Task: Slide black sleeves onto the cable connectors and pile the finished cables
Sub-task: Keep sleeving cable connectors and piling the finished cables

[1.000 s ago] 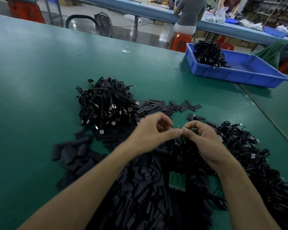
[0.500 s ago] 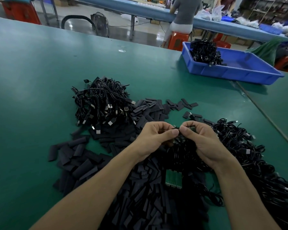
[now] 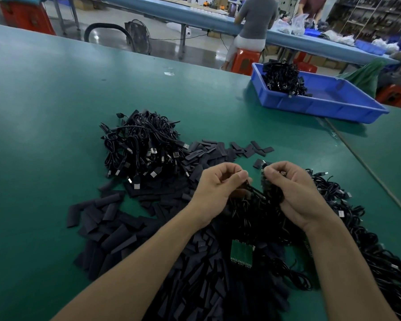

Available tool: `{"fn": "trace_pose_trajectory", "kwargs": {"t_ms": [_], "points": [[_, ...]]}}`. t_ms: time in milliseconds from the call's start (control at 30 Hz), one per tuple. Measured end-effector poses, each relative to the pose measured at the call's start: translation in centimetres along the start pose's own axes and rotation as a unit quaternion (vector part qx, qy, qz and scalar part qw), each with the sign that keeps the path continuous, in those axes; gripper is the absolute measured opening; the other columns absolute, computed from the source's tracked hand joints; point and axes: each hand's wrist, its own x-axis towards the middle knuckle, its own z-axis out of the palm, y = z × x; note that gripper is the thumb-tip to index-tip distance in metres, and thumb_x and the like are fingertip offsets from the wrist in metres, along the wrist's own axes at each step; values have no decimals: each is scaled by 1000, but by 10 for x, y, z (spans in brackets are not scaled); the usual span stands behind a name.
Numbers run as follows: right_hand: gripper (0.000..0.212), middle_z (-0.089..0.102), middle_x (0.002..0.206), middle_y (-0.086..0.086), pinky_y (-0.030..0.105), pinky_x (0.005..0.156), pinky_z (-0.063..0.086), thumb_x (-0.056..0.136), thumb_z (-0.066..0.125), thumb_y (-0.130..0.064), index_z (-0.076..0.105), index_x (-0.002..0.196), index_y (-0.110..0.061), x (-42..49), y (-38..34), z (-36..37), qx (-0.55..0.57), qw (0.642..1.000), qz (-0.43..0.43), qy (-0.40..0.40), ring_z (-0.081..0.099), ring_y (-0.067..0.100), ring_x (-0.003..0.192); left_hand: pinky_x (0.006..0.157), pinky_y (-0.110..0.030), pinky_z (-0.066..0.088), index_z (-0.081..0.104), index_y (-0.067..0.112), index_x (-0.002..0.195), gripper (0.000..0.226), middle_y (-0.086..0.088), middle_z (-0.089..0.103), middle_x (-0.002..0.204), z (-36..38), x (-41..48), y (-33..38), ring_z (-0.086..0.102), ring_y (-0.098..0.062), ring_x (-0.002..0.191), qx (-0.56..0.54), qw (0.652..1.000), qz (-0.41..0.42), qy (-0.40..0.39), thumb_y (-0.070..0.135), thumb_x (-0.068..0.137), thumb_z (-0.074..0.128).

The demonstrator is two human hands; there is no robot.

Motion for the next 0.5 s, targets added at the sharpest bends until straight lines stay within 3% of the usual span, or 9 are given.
{"fn": "trace_pose_trajectory", "kwargs": {"t_ms": [133, 233, 367, 433, 500], "points": [[8, 64, 95, 9, 38, 79, 57, 98, 62, -11, 58, 92, -14, 7, -17, -2, -43, 982, -39, 178, 63, 18, 81, 77, -30, 60, 52, 11, 94, 10, -5, 75, 91, 15, -7, 4, 73, -21, 85, 2, 997, 67, 39, 9, 104, 50], [13, 59, 92, 4, 31, 62, 53, 99, 62, -16, 54, 89, -20, 6, -29, -8, -49, 958, -79, 270, 56, 14, 72, 79, -38, 62, 47, 11, 94, 12, -9, 73, 92, 21, -9, 7, 74, -25, 79, -10, 996, 75, 45, 9, 106, 46], [13, 61, 89, 2, 29, 57, 50, 99, 61, -15, 54, 89, -21, 3, -41, -16, 63, 939, -73, 329, 55, 9, 60, 74, -34, 61, 46, 12, 95, 12, -1, 73, 86, 24, -8, 9, 73, -23, 76, -9, 988, 96, 118, 13, 106, 45], [5, 61, 89, 3, 31, 63, 53, 99, 60, -13, 57, 96, -15, 3, -45, -18, 121, 937, -57, 323, 57, 13, 65, 69, -30, 60, 45, 11, 96, 12, 2, 72, 83, 28, -8, 8, 72, -20, 72, -27, 983, 103, 148, 15, 107, 44], [9, 62, 94, 6, 36, 70, 56, 99, 61, -12, 59, 108, -12, 2, -49, -21, 141, 936, -51, 319, 61, 18, 74, 64, -30, 59, 46, 13, 96, 11, 2, 71, 79, 29, -5, 10, 69, -19, 67, -40, 977, 108, 180, 16, 107, 44]]}}
